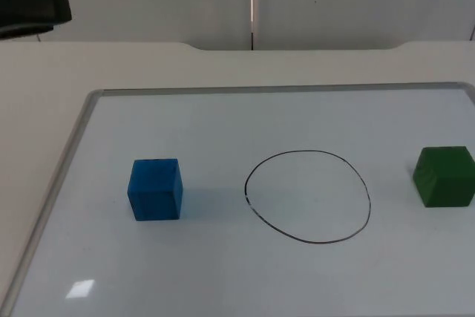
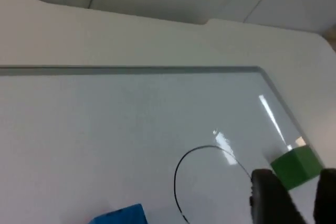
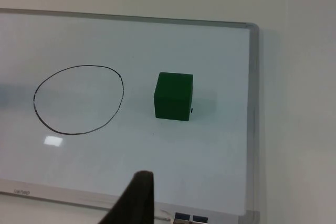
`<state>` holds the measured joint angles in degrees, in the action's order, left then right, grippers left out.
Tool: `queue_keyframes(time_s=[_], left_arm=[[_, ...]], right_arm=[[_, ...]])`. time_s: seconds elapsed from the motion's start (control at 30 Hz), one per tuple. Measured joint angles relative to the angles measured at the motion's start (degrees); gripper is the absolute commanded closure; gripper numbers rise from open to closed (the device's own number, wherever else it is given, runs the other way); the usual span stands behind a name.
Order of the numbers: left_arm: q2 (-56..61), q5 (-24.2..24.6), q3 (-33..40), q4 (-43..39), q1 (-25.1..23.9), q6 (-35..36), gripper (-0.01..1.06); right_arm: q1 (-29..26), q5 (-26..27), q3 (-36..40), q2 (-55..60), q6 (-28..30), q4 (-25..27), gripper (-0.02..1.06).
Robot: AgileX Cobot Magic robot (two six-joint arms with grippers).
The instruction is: Push the two cubes into the marked area.
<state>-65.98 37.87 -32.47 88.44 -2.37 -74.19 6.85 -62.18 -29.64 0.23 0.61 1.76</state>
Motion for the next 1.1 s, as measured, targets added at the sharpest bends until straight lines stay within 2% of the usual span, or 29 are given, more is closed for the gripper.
queue_keyframes(time_s=[0.07, 0.1, 0.2, 0.33, 0.5, 0.63, 0.77, 0.8, 0.87, 0.93, 1.1], left_arm=[[-3.04, -0.23, 0.0, 5.84, 0.0, -4.63, 1.02], [-3.04, -0.23, 0.0, 5.84, 0.0, -4.63, 1.05], [-7.19, -0.55, 0.0, 9.51, 0.0, -9.5, 1.05], [-12.02, -1.2, 0.0, 10.56, 0.0, -13.09, 1.05], [-16.76, -3.85, -0.04, 10.56, 0.0, -14.98, 1.05], [-19.61, -6.11, -0.3, 10.69, 2.03, -16.31, 1.05], [-21.8, -16.03, -1.85, 10.78, 8.5, -17.03, 1.05], [-21.8, -16.03, -1.85, 10.78, 8.5, -17.03, 1.05], [-23.36, -23.2, -3.44, 10.78, 12.51, -16.16, 1.05], [-24.34, -26.78, -4.01, 10.78, 13.98, -15.81, 1.05], [-27.7, -30.54, -4.63, 10.78, 15.06, -14.85, 1.05]], right_arm=[[0.0, 0.0, 0.0, 0.0, 0.0, 0.0, -0.01], [0.0, 0.0, 0.0, 0.0, 0.0, 0.0, -0.01], [0.0, 0.0, 0.0, 0.0, 0.0, 0.0, -0.01], [0.0, 0.0, 0.0, 0.0, 0.0, 0.0, -0.01], [-0.12, 0.01, 0.0, -0.08, 0.0, -0.09, -0.01], [-0.12, 0.01, 0.0, -0.19, 0.0, -0.09, -0.01], [-0.12, 0.01, 0.0, -0.13, 0.26, -0.09, -0.01], [-0.12, 0.01, 0.0, -0.13, 0.26, -0.09, -0.01], [-0.12, 0.01, 0.0, -0.13, 0.26, -0.09, -0.01], [-0.12, 0.01, 0.0, -0.13, 0.26, -0.09, -0.01], [-0.12, 0.01, 0.0, -0.13, 0.26, -0.09, -0.01]])
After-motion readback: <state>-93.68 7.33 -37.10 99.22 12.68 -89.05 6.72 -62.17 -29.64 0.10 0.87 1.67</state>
